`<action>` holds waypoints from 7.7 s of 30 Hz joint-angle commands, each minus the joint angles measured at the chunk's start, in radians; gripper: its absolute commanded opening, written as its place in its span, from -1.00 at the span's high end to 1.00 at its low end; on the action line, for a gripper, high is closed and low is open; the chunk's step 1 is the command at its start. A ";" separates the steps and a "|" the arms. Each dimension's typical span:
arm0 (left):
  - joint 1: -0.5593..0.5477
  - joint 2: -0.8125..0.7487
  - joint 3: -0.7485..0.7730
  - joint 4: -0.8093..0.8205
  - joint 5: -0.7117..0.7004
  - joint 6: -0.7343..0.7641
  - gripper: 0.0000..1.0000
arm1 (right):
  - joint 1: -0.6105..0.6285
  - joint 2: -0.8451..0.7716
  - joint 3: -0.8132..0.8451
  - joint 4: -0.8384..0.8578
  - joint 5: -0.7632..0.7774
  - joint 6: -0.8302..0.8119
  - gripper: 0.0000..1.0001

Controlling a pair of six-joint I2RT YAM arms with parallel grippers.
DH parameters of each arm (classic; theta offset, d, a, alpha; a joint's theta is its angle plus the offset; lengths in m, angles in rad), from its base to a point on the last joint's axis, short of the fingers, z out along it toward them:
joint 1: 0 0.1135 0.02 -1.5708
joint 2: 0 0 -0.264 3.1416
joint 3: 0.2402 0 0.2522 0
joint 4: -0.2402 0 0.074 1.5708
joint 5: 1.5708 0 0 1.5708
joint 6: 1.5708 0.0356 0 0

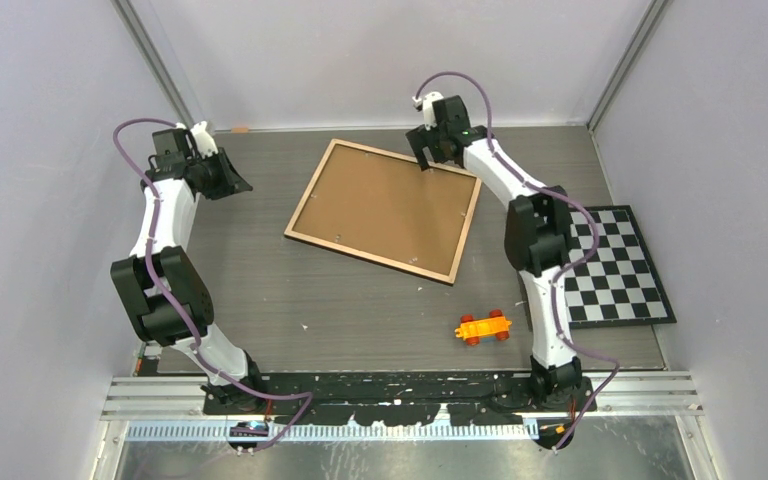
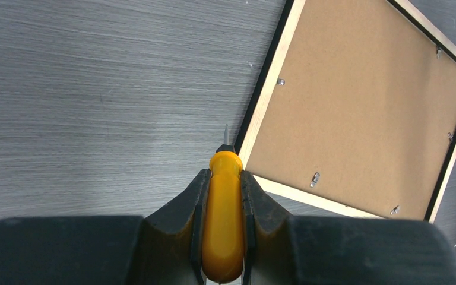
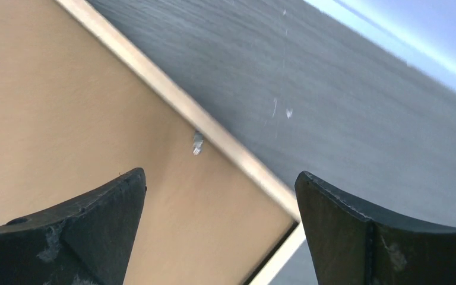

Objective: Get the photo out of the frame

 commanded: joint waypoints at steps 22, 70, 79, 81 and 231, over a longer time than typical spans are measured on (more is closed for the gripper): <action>-0.005 -0.064 -0.049 0.052 0.021 0.002 1.00 | -0.092 -0.483 -0.716 -0.156 -0.203 0.693 -0.59; -0.040 -0.110 -0.082 -0.003 0.040 0.182 1.00 | -0.040 -0.276 -0.607 -0.319 -0.310 0.407 0.97; -0.210 -0.132 -0.117 -0.153 -0.017 0.486 1.00 | -0.034 -0.310 -0.681 -0.334 -0.312 0.301 0.99; -0.257 -0.142 -0.137 -0.148 -0.052 0.528 1.00 | -0.032 -0.300 -0.682 -0.331 -0.322 0.303 0.99; 0.053 -0.197 -0.161 0.054 -0.058 0.025 1.00 | 0.592 0.208 0.209 0.061 0.021 0.593 -0.47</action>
